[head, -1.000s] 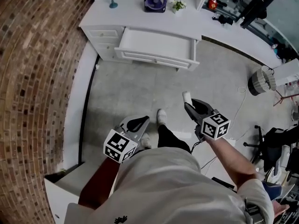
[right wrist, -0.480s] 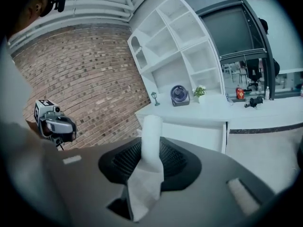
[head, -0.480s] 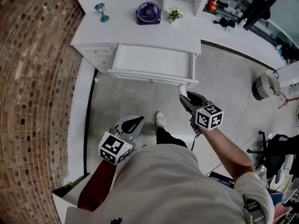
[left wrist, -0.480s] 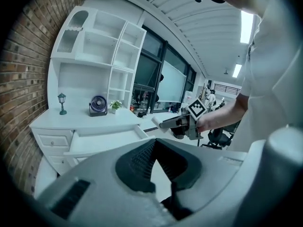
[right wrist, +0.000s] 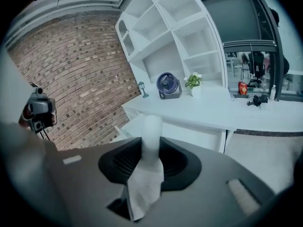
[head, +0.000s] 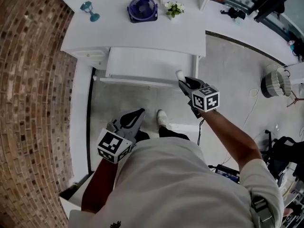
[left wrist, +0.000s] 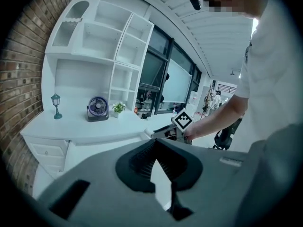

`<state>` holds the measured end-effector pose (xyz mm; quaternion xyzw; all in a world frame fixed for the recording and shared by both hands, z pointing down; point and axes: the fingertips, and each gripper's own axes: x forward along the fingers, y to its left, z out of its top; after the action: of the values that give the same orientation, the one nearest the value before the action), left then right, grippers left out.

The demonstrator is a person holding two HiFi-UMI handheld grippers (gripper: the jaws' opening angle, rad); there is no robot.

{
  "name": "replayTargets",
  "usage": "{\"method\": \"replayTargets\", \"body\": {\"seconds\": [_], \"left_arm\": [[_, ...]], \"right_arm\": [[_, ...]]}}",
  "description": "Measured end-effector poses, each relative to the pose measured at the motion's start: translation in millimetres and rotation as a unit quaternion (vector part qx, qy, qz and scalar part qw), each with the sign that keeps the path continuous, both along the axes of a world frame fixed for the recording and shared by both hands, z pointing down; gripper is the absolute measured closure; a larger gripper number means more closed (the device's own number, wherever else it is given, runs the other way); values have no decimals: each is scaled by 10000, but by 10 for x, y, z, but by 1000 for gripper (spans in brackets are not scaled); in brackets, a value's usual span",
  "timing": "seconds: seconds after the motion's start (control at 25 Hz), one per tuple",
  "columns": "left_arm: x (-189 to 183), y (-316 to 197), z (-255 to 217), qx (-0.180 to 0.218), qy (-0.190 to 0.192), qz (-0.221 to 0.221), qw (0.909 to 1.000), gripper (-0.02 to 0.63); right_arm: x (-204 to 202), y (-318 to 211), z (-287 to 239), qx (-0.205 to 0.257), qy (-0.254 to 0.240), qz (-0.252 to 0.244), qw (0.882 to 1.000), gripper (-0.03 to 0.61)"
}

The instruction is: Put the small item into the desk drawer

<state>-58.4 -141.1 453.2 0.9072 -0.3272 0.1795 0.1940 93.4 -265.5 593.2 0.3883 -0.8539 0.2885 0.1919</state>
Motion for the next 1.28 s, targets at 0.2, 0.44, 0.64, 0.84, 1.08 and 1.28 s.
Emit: {"method": "replayTargets", "body": {"seconds": [0.2, 0.44, 0.64, 0.84, 1.08, 1.28], "left_arm": [[57, -310, 64, -124, 12, 127, 9998, 609], [-41, -744, 147, -172, 68, 341, 9992, 609], [-266, -1157, 101, -123, -29, 637, 9979, 609], [-512, -1537, 145, -231, -189, 782, 9965, 609], [-663, -1837, 256, -400, -232, 947, 9944, 609], [-686, -1979, 341, -539, -312, 1075, 9922, 609]], "right_arm": [[12, -381, 336, -304, 94, 259, 9992, 446], [69, -812, 744, -572, 304, 787, 9948, 446], [98, -1115, 1091, -888, 635, 1148, 9874, 446], [157, -1305, 1478, -1280, 1001, 1471, 9757, 446], [215, -1434, 1871, -1703, 1169, 1860, 9606, 443], [330, -1515, 2109, -1893, 1297, 2038, 9517, 439]]}}
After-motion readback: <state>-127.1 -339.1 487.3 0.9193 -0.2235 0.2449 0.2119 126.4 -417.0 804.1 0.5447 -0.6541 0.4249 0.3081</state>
